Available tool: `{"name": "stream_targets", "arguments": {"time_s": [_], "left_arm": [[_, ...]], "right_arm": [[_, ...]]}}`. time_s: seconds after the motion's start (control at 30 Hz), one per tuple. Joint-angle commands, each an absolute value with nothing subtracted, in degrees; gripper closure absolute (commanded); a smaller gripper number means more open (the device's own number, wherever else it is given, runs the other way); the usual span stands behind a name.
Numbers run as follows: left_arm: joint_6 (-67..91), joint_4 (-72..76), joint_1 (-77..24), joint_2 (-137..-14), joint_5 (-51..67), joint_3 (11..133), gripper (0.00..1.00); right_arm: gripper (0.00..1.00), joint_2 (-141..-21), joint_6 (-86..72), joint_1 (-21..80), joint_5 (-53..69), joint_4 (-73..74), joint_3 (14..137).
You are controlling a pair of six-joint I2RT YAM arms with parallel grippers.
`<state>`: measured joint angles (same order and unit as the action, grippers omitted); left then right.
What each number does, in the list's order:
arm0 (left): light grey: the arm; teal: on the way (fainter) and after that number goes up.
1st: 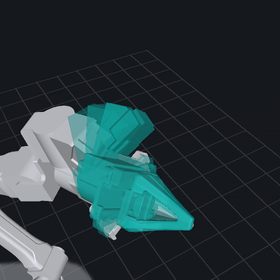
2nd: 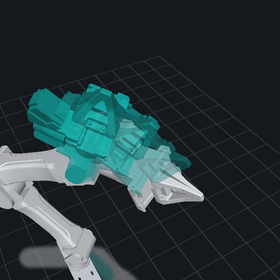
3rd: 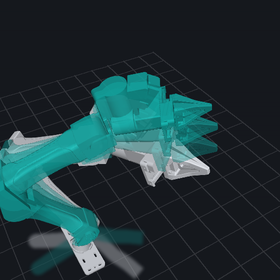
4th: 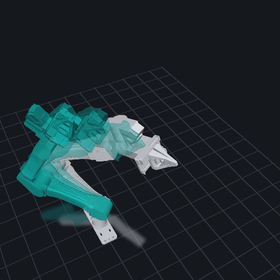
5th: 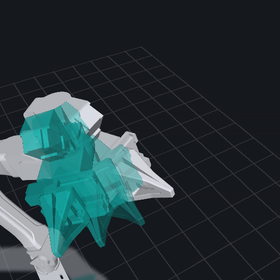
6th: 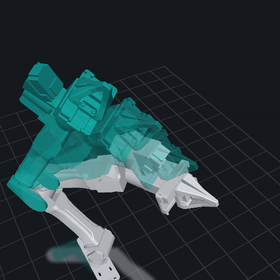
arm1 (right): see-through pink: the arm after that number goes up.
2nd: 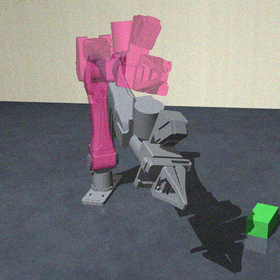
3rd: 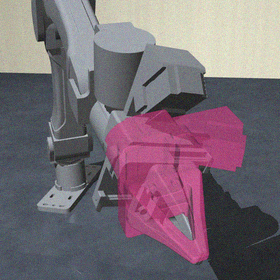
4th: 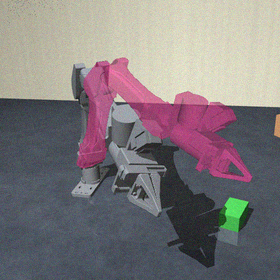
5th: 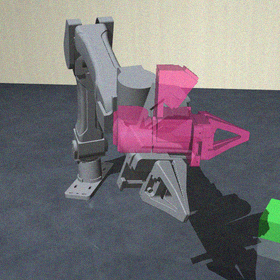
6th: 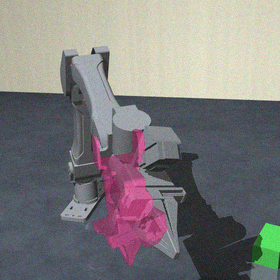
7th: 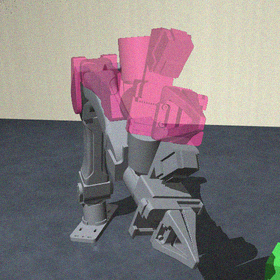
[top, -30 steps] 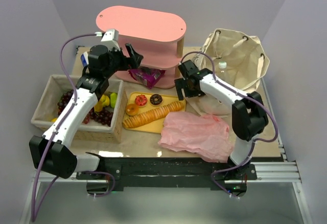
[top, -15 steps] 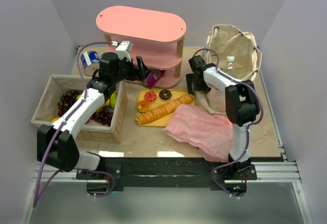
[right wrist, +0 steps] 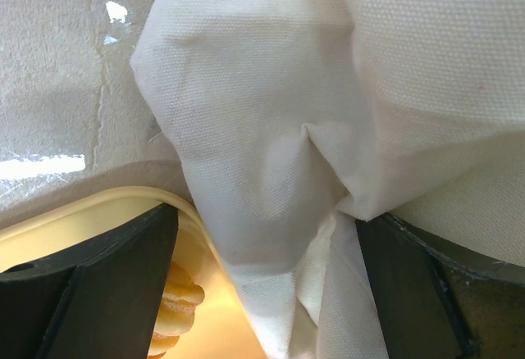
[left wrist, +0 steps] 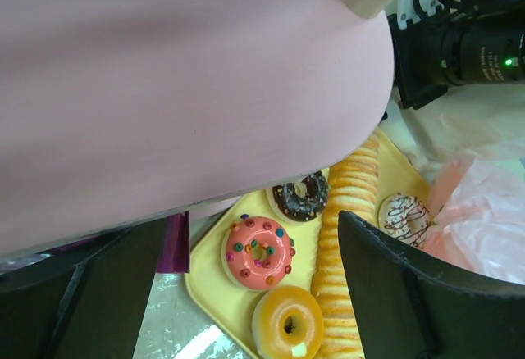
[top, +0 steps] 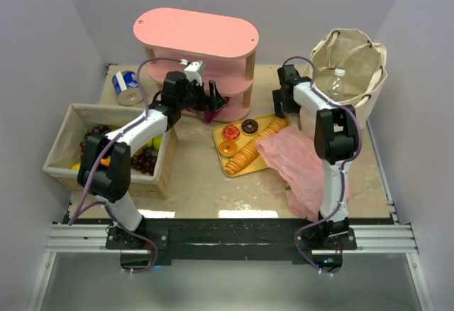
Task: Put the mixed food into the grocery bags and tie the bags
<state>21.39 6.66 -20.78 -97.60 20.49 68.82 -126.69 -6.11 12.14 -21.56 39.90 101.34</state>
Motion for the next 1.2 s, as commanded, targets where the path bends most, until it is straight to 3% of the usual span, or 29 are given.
{"name": "stream_targets", "arguments": {"time_s": [0.0,0.47,0.9,1.17], "left_arm": [[18.28,14.15,-20.83,-100.45,20.65,73.3,0.09],[18.1,19.33,-20.83,-111.88,19.25,80.76,0.09],[19.25,19.87,-20.57,-122.51,16.17,94.99,0.08],[19.95,18.2,-19.6,-122.26,17.84,98.45,0.07]], "right_arm": [[0.07,-128.49,-2.64,10.11,-23.47,36.83,102.48],[0.05,-127.62,-1.32,7.38,-18.37,34.8,105.55],[0.01,-126.3,-1.32,4.31,-13.36,37.0,108.99],[0.01,-127.09,1.48,0.18,-12.58,36.82,111.96]]}}
